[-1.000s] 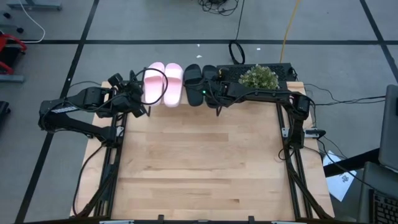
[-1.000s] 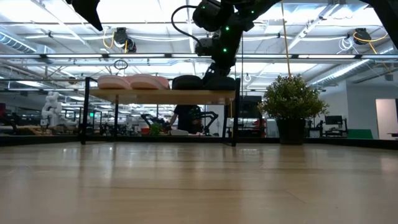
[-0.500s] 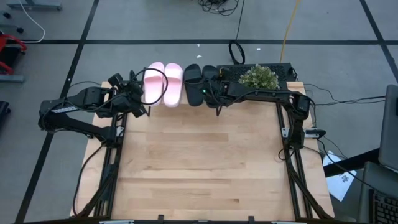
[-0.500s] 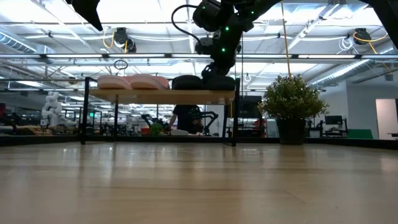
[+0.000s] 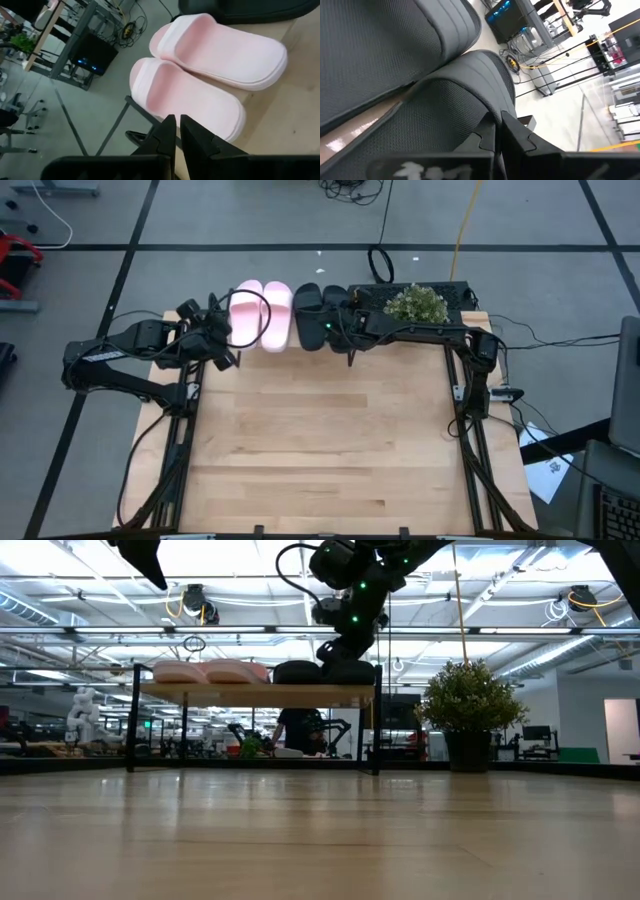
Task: Pick and place slides into the shelf
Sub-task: Put the black slipper on the shelf, then return to Home Position
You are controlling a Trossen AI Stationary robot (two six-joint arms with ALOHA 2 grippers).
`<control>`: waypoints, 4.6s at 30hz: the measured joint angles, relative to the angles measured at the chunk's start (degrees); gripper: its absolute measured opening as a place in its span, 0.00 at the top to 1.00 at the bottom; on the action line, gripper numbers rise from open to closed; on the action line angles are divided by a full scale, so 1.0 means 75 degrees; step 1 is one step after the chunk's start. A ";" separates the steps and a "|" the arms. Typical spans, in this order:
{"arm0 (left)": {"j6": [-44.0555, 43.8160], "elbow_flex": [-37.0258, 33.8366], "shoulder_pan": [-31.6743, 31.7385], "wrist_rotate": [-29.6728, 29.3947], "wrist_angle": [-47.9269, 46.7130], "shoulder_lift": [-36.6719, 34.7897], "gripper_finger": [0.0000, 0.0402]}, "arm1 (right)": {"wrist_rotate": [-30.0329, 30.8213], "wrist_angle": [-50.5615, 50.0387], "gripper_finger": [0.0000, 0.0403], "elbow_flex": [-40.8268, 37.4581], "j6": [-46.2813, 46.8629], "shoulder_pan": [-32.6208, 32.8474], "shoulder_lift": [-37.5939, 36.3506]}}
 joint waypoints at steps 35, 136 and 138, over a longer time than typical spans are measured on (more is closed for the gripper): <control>0.0251 0.0000 -0.0003 0.0146 0.0270 -0.0003 0.92 | -0.0757 -0.0146 0.73 0.0012 0.0265 0.0024 -0.0012; -0.1208 -0.6220 -0.6446 0.2854 0.5582 -0.7527 0.92 | -0.1256 0.4419 0.56 -1.0449 0.2827 0.5992 -1.2518; -0.1347 -0.6690 -0.6446 0.2853 0.5702 -0.7639 0.92 | -0.1531 0.4406 0.56 -1.0789 0.3054 0.5992 -1.2796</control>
